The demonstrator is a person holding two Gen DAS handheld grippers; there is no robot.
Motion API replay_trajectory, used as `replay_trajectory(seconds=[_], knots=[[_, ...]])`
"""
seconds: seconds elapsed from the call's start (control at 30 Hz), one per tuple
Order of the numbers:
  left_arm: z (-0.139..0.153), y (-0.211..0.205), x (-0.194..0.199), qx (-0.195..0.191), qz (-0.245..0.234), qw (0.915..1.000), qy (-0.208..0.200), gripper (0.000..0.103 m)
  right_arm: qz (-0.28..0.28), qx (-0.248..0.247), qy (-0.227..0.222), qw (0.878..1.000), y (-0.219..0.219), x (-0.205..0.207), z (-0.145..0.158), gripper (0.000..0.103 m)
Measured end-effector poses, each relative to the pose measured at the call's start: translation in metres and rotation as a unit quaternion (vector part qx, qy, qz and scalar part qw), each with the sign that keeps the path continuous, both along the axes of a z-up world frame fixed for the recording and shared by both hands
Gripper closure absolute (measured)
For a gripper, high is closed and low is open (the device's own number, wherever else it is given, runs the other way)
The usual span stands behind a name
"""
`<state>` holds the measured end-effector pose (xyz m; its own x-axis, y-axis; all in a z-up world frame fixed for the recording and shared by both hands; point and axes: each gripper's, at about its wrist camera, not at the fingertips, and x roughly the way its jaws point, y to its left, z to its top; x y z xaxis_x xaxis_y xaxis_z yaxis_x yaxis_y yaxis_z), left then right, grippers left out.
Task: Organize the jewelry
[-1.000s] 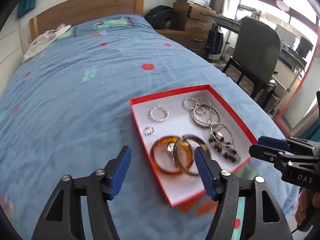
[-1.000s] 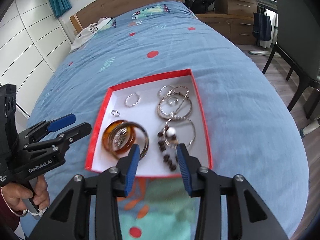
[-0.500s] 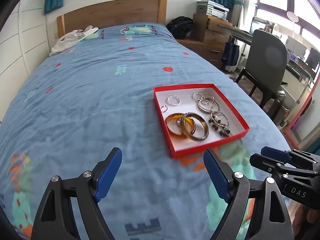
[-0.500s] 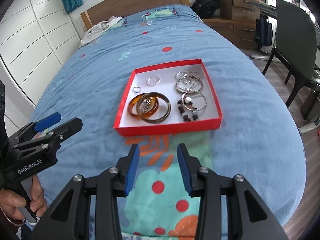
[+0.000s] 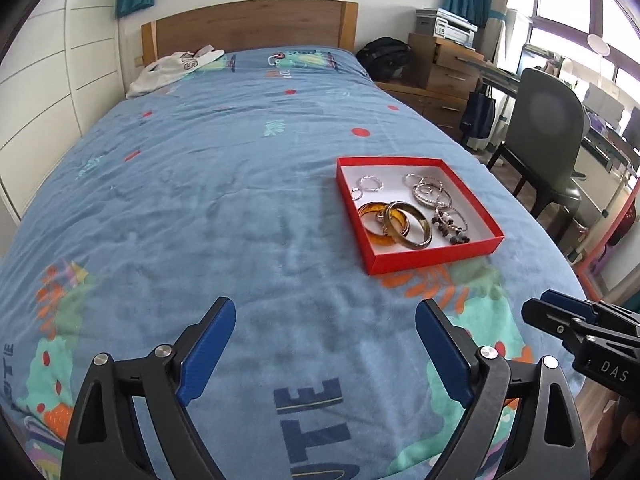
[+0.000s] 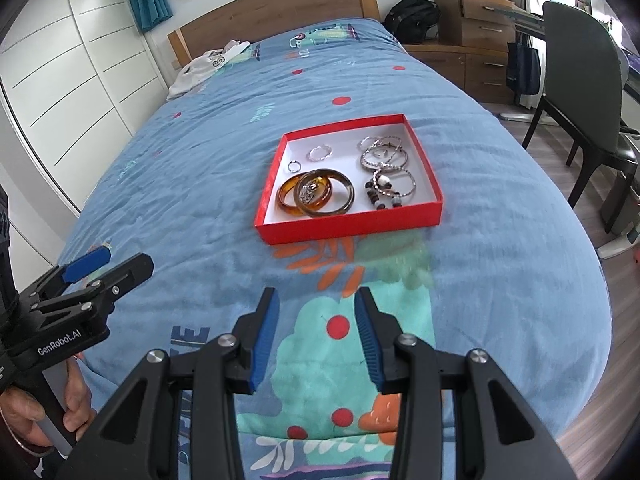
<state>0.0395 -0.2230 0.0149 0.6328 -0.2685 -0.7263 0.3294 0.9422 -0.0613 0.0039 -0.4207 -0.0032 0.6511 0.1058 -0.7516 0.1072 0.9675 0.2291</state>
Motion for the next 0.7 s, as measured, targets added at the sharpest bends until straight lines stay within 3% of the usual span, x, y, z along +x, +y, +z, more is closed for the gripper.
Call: replay_trajectory(seconds=[0.2, 0.7], knots=[[0.000, 0.006, -0.011, 0.000, -0.002, 1.0000, -0.007, 0.006, -0.002, 0.000, -0.003, 1.000, 0.006, -0.008, -0.001, 0.065], [0.000, 0.015, -0.018, -0.008, -0.004, 1.0000, -0.001, 0.006, -0.017, -0.010, -0.003, 1.000, 0.008, -0.022, -0.003, 0.065]])
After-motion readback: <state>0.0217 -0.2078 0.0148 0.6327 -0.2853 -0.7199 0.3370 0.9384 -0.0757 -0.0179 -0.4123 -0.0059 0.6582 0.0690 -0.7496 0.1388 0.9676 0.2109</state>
